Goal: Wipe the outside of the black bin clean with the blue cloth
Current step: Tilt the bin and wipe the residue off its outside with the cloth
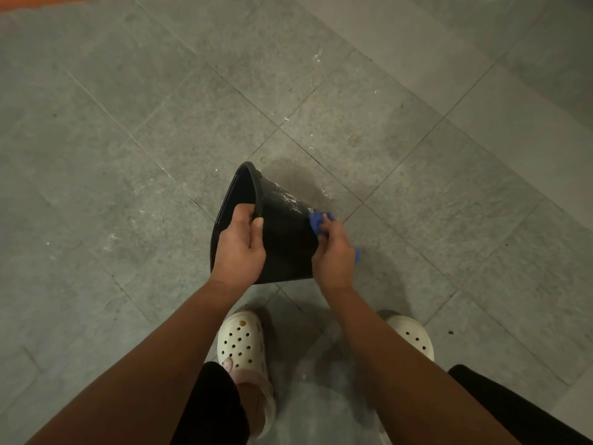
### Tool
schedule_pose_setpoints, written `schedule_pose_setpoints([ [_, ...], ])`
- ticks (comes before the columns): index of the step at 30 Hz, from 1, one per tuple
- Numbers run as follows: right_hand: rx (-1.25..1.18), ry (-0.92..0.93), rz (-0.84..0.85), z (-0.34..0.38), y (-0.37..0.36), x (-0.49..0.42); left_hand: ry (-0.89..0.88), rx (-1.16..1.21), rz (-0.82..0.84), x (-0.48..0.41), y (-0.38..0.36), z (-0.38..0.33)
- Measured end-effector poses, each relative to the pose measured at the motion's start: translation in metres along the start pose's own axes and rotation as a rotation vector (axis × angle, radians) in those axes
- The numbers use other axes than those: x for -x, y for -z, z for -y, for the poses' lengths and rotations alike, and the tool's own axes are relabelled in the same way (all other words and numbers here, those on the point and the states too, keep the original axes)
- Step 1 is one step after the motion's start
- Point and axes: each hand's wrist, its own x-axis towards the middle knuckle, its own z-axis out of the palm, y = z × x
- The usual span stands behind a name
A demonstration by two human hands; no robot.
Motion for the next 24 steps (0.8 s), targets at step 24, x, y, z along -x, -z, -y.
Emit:
schedule_pose_setpoints([
  [24, 0.194, 0.077, 0.029, -0.004, 0.003, -0.009, -0.072, 0.05, -0.022, 0.006, -0.002, -0.003],
])
